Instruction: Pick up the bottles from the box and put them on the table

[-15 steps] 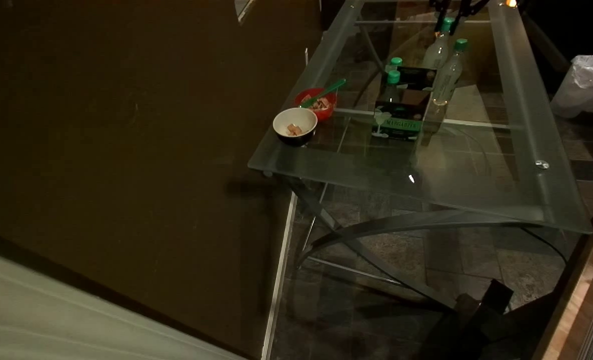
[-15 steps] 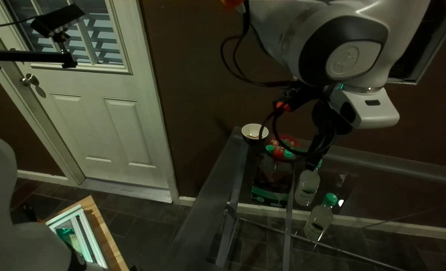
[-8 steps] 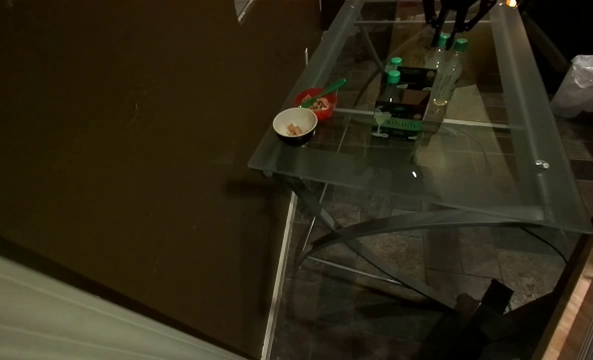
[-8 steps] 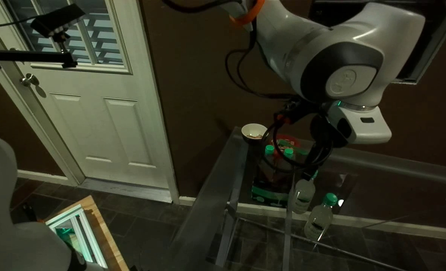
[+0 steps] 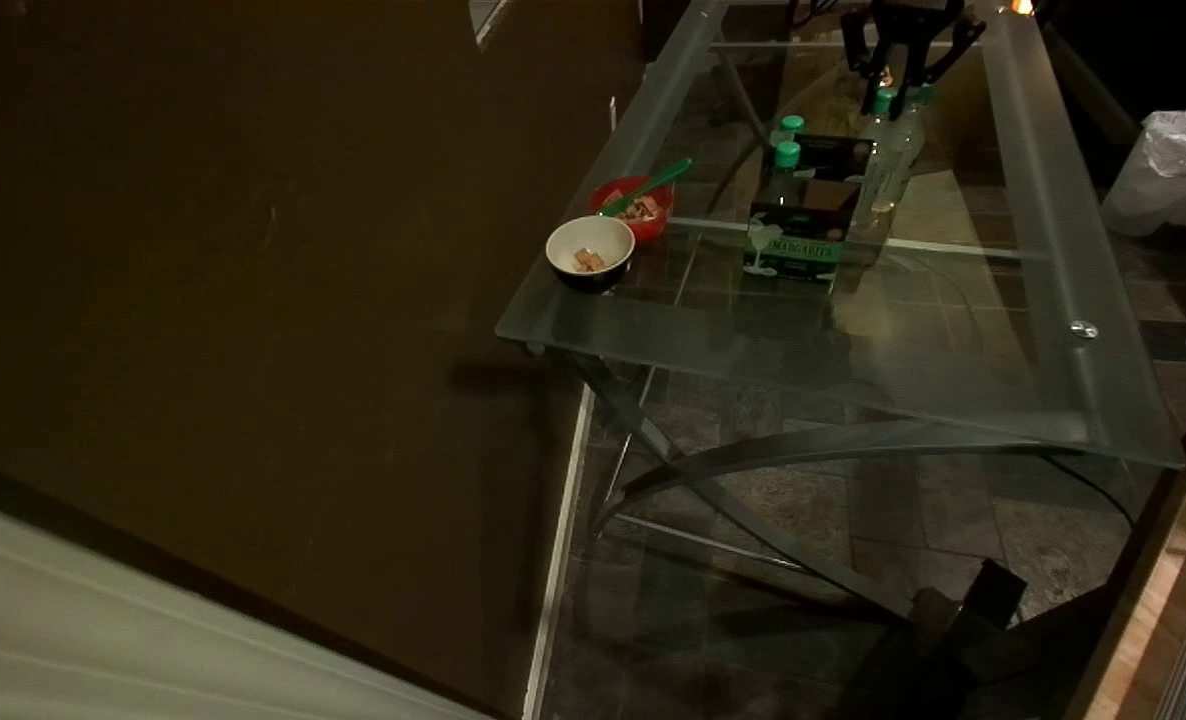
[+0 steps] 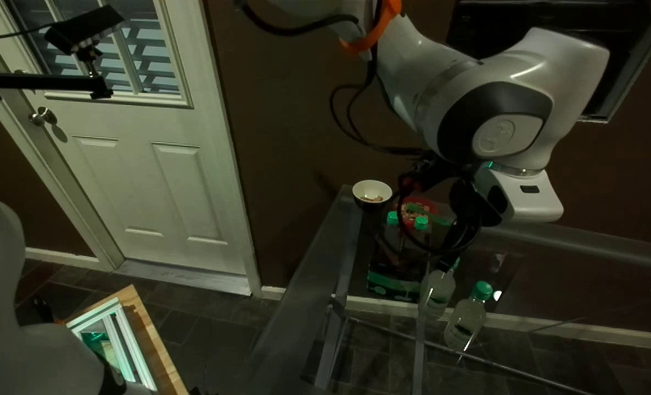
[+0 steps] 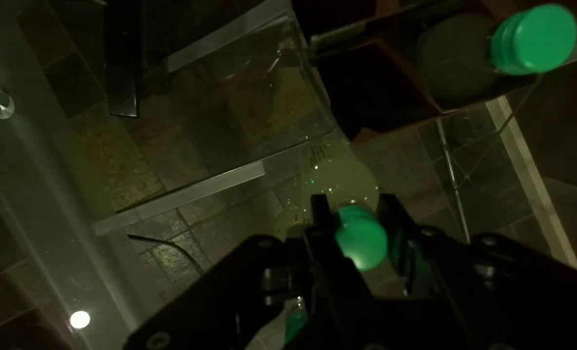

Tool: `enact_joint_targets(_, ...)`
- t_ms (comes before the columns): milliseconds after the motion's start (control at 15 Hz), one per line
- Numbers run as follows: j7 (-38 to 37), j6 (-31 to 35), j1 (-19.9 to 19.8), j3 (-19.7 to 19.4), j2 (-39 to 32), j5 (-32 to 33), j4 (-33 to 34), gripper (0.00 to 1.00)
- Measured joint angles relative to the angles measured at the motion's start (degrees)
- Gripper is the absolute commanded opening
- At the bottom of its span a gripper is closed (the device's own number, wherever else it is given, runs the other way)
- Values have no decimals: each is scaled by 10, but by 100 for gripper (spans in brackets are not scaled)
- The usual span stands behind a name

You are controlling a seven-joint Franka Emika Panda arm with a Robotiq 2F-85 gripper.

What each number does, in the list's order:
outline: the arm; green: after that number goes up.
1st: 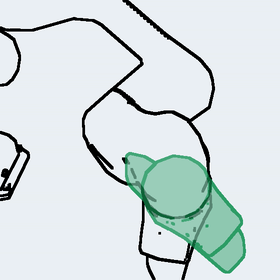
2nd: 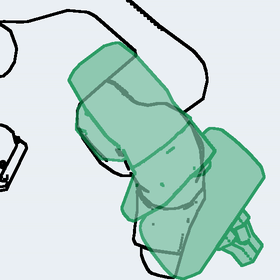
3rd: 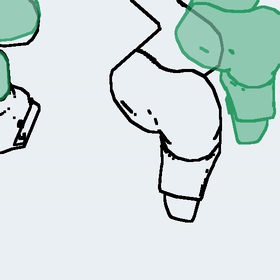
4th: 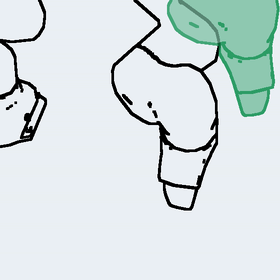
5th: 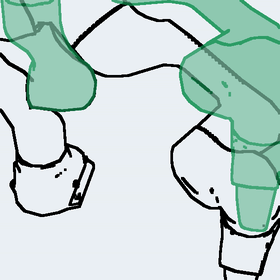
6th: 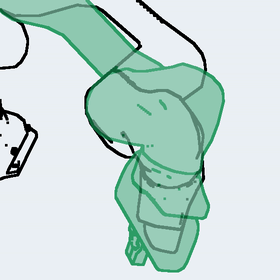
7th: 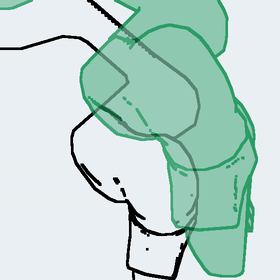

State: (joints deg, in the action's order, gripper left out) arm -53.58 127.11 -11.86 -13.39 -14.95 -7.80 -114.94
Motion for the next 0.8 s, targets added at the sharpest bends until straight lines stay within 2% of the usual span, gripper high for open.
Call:
enact_joint_targets(133,0,4,0,0,-3,0,0,7)
enact_joint_targets(200,0,6,0,0,-4,0,0,34)
enact_joint_targets(267,0,6,0,0,-5,0,0,55)
enact_joint_targets(667,0,6,6,0,-3,1,5,97)
enact_joint_targets(800,0,5,9,0,3,3,5,100)
